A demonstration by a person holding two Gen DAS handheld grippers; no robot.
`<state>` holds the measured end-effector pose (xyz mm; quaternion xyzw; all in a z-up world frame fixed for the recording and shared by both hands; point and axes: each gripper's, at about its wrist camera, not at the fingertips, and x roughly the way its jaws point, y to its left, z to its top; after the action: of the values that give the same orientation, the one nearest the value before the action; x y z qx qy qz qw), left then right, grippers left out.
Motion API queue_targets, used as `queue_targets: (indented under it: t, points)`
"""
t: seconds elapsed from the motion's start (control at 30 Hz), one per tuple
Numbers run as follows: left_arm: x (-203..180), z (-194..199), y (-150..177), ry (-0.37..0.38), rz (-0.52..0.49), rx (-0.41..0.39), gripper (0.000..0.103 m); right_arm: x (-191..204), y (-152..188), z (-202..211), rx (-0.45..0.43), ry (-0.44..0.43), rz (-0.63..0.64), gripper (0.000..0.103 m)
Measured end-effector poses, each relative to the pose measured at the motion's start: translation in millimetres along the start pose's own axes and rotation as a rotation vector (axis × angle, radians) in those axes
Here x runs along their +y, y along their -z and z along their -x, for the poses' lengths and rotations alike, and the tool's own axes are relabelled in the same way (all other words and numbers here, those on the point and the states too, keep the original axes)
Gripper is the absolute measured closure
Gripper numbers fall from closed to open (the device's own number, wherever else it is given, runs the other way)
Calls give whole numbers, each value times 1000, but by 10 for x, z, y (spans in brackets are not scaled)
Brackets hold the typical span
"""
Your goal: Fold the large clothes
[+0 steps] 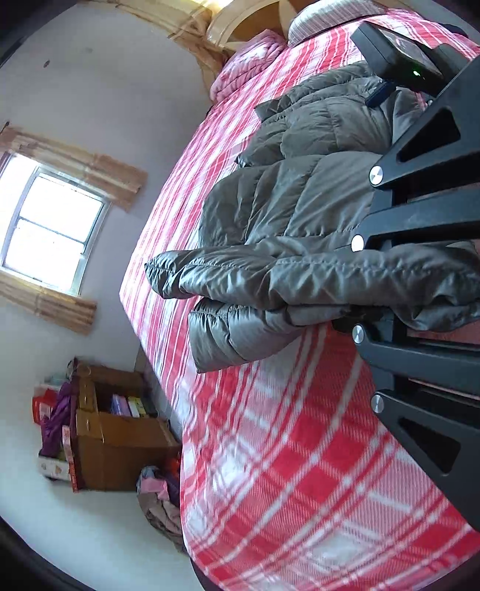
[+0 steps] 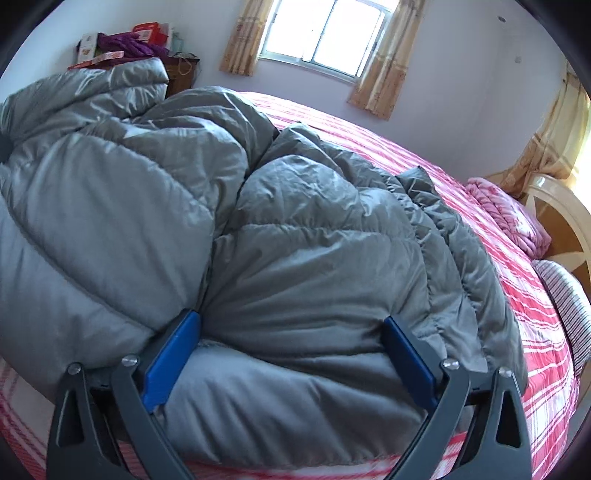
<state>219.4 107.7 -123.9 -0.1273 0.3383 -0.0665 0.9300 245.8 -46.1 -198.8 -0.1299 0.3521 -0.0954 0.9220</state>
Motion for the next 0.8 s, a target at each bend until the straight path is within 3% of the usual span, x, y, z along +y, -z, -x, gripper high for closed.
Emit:
queue_targets:
  t: [0.2,0.3,0.47,0.67,0.8]
  points:
    - [220,266,-177,-81,-10,-45,96,501,-75,154,-31,-83,79,2]
    - [21,411,-299,-83,-66,-80,96,385,-143,256,-30,-217,56,3]
    - [-720,544,-410,-76,-231,-164,96,-467,-120,502,-106,-212,-59,0]
    - [-1902,397,-267,-52,-474,-220,96,-1647,158,238,-59,-21,-237,0]
    - [-2653,-14,80,-52,-665,-206,96,-2324,491,22,3,78,-357,0]
